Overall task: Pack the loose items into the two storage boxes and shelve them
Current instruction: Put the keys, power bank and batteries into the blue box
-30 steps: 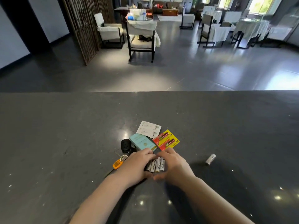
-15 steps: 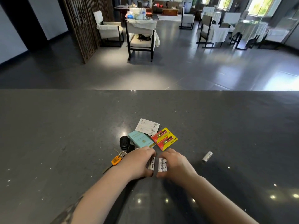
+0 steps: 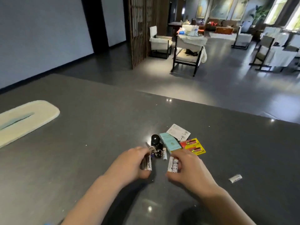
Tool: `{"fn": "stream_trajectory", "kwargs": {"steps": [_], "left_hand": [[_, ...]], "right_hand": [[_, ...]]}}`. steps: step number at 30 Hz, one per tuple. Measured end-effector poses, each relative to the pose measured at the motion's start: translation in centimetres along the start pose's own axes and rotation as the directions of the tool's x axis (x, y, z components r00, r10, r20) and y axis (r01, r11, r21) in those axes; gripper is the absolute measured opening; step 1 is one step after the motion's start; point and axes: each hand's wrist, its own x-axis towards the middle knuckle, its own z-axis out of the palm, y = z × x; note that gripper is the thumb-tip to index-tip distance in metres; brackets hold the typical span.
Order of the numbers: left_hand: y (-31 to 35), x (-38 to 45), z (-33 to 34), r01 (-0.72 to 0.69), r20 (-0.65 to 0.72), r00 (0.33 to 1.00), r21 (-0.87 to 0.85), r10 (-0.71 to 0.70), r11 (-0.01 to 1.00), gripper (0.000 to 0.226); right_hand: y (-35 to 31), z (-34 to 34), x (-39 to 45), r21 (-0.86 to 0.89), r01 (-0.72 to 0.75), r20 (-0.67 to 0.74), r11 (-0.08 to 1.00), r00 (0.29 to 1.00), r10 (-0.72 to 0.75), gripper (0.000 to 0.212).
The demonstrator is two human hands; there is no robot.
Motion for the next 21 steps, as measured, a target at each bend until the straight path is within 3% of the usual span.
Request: {"fn": "stream_trajectory", "kwargs": {"steps": [5, 9, 14, 21], "left_hand": [[-4.9, -8.7, -4.1, 0.243, -0.081, 0.968, 0.06, -0.238, 0.968, 0.043], [-9.0, -17.1, -7.9, 0.411, -0.2, 0.897, 0.051, -0.394, 0.91, 0.049], [-13.1, -27.1, -12.4, 0.563, -0.403, 0.748, -0.037, -0.528, 0.826, 0.044], [-20.3, -39.6, -17.8, 0.69, -0.529, 0.565, -0.116, -0.633, 0.714, 0.041]], "right_hand": [[-8.2, 3.3, 2.3, 0.048, 0.228, 0.078, 0.973, 0.97, -0.231, 0.044], [-16.1, 7.1, 2.9, 0.079, 0.392, 0.164, 0.916, 0.902, -0.4, 0.045], [-26.1, 11.6, 3.0, 0.2, 0.527, 0.204, 0.826, 0.802, -0.561, 0.043], [-41.6, 18.1, 3.0, 0.308, 0.635, 0.223, 0.708, 0.676, -0.703, 0.049]]}}
